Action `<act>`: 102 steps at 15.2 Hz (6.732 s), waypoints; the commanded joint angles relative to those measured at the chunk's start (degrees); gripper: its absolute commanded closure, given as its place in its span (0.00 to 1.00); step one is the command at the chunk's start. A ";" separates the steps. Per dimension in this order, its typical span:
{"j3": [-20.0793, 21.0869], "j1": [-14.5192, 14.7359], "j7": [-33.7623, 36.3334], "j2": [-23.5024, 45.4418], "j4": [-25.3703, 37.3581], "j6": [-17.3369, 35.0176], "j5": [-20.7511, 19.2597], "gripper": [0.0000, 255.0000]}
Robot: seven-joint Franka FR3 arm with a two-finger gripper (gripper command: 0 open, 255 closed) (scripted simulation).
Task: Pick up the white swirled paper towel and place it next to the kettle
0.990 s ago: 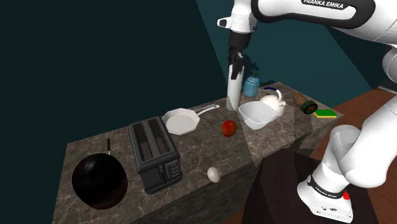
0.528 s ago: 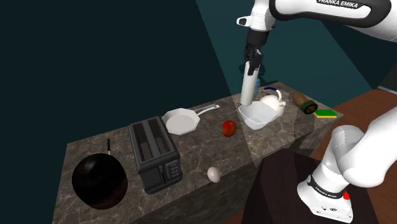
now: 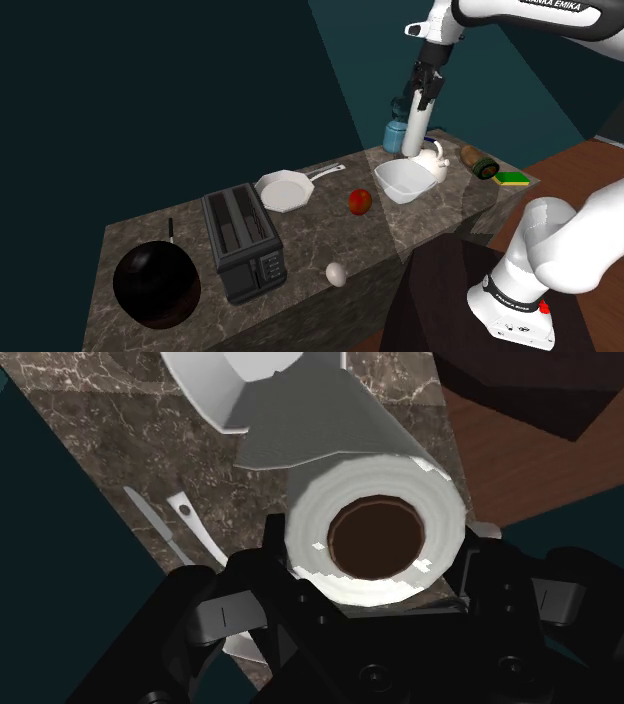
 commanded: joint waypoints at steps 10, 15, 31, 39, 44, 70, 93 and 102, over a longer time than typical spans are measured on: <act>-11.28 -3.99 -15.26 -1.01 2.05 -1.34 -3.61 1.00; -17.65 -5.12 -23.06 1.16 5.44 -1.69 -4.17 1.00; -49.12 -15.38 -61.97 34.45 30.47 -6.35 21.17 1.00; -48.45 -18.21 -64.88 36.17 26.87 -2.17 22.62 1.00; -48.95 -14.90 -63.70 33.36 20.72 2.76 19.93 1.00; -48.67 -10.91 -63.43 30.09 -1.52 23.72 17.42 1.00; -46.15 -14.05 -68.77 36.08 -9.19 33.40 24.45 0.00; -48.60 -11.37 -65.03 31.27 -5.08 27.57 18.92 0.00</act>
